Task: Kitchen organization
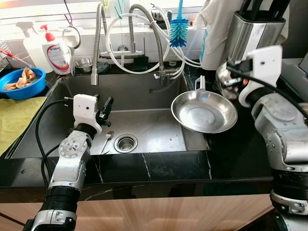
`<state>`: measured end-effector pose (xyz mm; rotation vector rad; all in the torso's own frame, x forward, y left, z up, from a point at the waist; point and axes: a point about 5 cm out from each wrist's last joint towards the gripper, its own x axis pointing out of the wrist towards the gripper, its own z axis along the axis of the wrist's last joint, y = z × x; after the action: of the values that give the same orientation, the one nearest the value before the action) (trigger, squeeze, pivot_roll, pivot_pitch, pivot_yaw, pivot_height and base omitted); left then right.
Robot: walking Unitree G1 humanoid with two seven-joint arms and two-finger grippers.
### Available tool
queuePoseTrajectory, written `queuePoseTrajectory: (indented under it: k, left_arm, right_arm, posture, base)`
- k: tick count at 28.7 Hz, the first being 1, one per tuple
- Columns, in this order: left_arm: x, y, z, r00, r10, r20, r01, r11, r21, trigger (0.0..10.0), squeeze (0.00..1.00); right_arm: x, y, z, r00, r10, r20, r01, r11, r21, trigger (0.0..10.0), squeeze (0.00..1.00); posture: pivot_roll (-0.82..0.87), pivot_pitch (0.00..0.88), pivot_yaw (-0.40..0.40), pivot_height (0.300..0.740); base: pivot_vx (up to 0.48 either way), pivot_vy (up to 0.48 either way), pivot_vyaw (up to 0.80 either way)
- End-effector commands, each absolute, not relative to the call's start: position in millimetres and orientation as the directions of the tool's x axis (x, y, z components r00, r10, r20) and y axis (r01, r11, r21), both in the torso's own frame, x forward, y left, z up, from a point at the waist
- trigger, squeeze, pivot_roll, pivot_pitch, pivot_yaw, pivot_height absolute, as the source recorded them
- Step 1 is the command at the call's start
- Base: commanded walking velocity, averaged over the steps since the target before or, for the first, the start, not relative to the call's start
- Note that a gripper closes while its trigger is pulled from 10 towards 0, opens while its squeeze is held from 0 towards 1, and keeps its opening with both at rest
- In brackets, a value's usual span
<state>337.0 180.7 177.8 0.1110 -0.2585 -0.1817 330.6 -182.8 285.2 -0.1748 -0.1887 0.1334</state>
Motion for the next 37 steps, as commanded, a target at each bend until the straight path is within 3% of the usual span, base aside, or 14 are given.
queuePoseTrajectory:
  k: [1,4,6,7,10,24,25,27,29,37]
  left_arm:
    - [339.2,181.2,180.1,0.953,-0.183,0.24,0.156,0.98,0.126,10.0,0.0]
    - [339.6,178.6,178.6,0.953,-0.199,0.228,0.173,0.977,0.127,10.0,0.0]
    - [339.2,172.5,169.4,0.953,-0.263,0.152,0.244,0.96,0.135,10.0,0.0]
    - [337.9,169.0,164.3,0.948,-0.296,0.119,0.279,0.949,0.146,10.0,0.0]
    - [329.7,153.6,153.2,0.911,-0.407,0.071,0.395,0.909,0.136,10.0,0.0]
    - [330.3,152.0,156.0,0.909,-0.411,0.075,0.401,0.908,0.12,10.0,0.0]
    - [331.7,156.3,159.8,0.915,-0.392,0.094,0.381,0.917,0.121,10.0,0.0]
    - [331.7,156.3,159.8,0.915,-0.392,0.094,0.381,0.917,0.121,10.0,0.0]
    - [332.5,160.8,162.6,0.923,-0.367,0.113,0.354,0.927,0.12,10.0,0.0]
    - [337.8,175.0,183.9,0.94,-0.241,0.24,0.224,0.97,0.095,10.0,0.0]
  right_arm:
    - [327.0,-175.2,298.0,0.952,0.189,0.239,-0.149,0.973,-0.175,0.0,0.0]
    - [325.8,-167.5,299.6,0.937,0.234,0.259,-0.203,0.969,-0.142,0.0,0.0]
    - [324.2,-161.1,299.6,0.926,0.272,0.261,-0.245,0.961,-0.131,4.2,0.0]
    - [323.5,-158.5,299.4,0.923,0.284,0.26,-0.258,0.957,-0.131,10.0,0.0]
    - [323.2,-149.2,297.5,0.911,0.317,0.264,-0.29,0.947,-0.135,10.0,0.0]
    - [324.7,-136.8,297.9,0.888,0.367,0.277,-0.344,0.93,-0.131,10.0,0.0]
    - [324.5,-99.7,301.0,0.764,0.537,0.358,-0.6,0.795,0.09,10.0,0.0]
    - [324.5,-99.7,301.0,0.764,0.537,0.358,-0.6,0.795,0.09,10.0,0.0]
    - [322.4,-83.0,301.8,0.698,0.592,0.402,-0.691,0.704,0.165,10.0,0.0]
    - [323.3,-88.9,298.6,0.725,0.566,0.392,-0.661,0.733,0.162,10.0,0.0]
  posture:
    - [-0.09,0.0,0.041,0.74]
    - [-0.08,0.0,0.04,0.74]
    - [-0.08,0.0,0.041,0.74]
    - [-0.08,0.0,0.041,0.74]
    - [-0.08,0.0,0.042,0.74]
    - [-0.08,0.0,0.041,0.74]
    - [-0.08,0.0,0.036,0.74]
    - [-0.08,0.0,0.036,0.74]
    - [-0.07,0.0,0.035,0.74]
    - [-0.08,0.0,0.037,0.74]
  base:
    - [0.0,0.0,0.0]
    - [0.0,0.0,0.0]
    - [0.0,0.0,0.0]
    - [0.0,0.0,0.0]
    - [0.0,0.0,0.0]
    - [0.0,0.0,0.0]
    - [0.0,0.0,0.0]
    - [0.0,0.0,0.0]
    - [0.0,0.0,0.0]
    - [0.0,0.0,0.0]
